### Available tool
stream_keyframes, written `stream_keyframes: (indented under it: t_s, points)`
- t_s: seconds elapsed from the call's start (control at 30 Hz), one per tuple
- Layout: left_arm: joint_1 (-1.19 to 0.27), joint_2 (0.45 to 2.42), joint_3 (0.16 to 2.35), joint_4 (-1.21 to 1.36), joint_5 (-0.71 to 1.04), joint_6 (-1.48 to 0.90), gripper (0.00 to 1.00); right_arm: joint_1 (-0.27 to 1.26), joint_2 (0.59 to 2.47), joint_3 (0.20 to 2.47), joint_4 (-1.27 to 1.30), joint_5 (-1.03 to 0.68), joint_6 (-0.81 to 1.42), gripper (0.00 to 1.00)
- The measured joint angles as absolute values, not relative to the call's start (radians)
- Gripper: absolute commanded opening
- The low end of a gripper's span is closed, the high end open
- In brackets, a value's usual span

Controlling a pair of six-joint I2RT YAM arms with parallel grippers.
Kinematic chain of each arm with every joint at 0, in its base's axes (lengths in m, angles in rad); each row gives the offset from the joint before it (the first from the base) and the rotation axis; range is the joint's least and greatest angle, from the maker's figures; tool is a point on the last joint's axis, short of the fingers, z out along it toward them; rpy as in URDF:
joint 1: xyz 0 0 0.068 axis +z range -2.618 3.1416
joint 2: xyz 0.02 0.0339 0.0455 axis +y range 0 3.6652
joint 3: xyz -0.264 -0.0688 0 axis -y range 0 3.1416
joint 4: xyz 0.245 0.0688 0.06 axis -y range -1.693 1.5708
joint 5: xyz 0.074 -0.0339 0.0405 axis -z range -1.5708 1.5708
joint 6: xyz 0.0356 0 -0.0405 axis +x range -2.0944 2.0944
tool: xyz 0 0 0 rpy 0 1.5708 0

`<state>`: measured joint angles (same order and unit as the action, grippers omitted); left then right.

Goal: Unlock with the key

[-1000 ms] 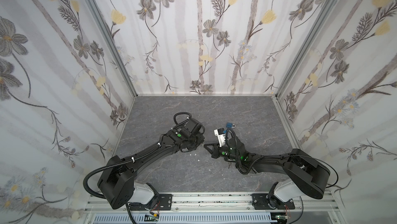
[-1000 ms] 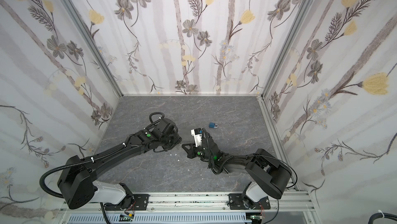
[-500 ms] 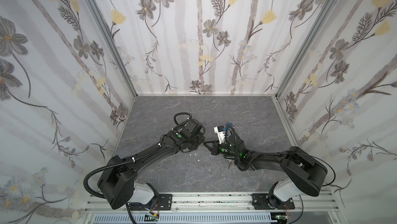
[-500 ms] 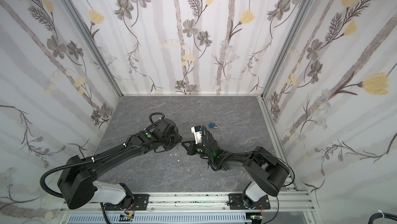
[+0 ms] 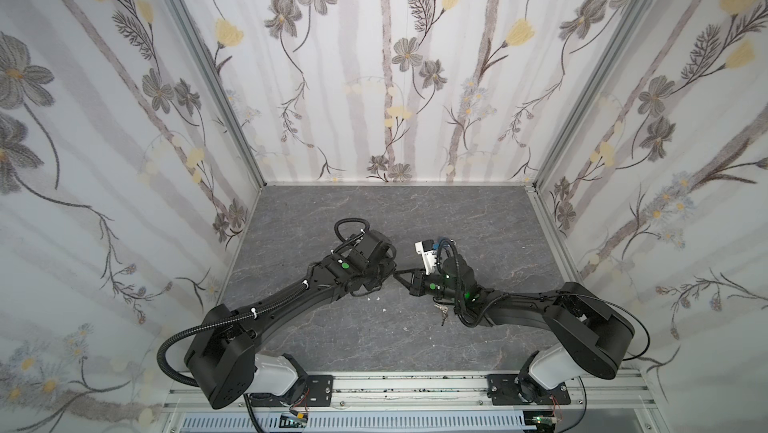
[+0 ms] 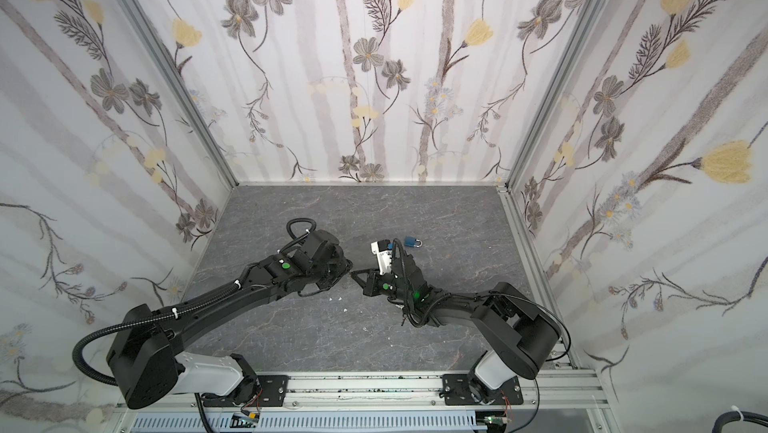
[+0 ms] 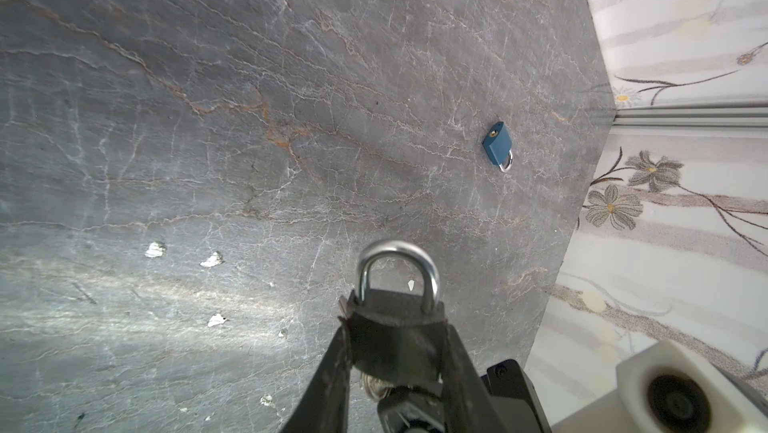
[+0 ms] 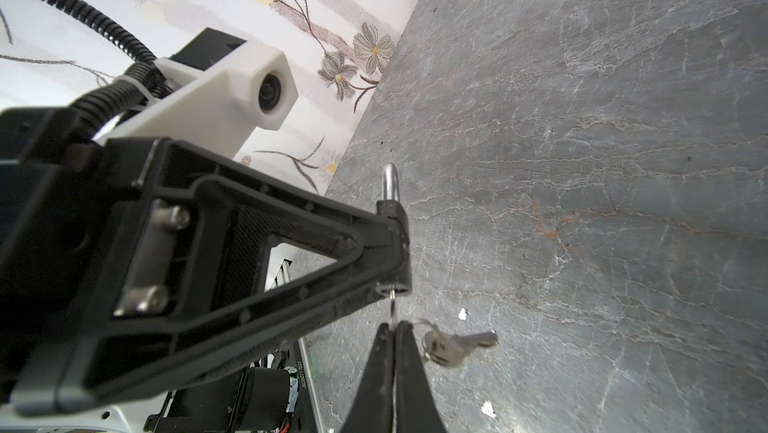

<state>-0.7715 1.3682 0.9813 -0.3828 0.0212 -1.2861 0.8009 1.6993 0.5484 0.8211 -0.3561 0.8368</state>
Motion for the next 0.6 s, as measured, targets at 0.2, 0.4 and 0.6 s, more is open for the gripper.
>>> stream_keyframes:
  t_s: [0.2,0.4,0.6]
  points:
    - [-0.776,1.368,0.981,-0.382,0.076,-1.284,0.0,0.799,1.672,0.513,0.842,-0.34,0.836,0.23]
    - [-0.776,1.369,0.981,-0.379,0.083,-1.283,0.0,0.798,1.67,0.506,0.859,-0.341,0.836,0.19]
    - [-0.776,1.361,0.97,-0.37,0.081,-1.283,0.0,0.798,1.691,0.509,0.876,-0.358,0.849,0.15]
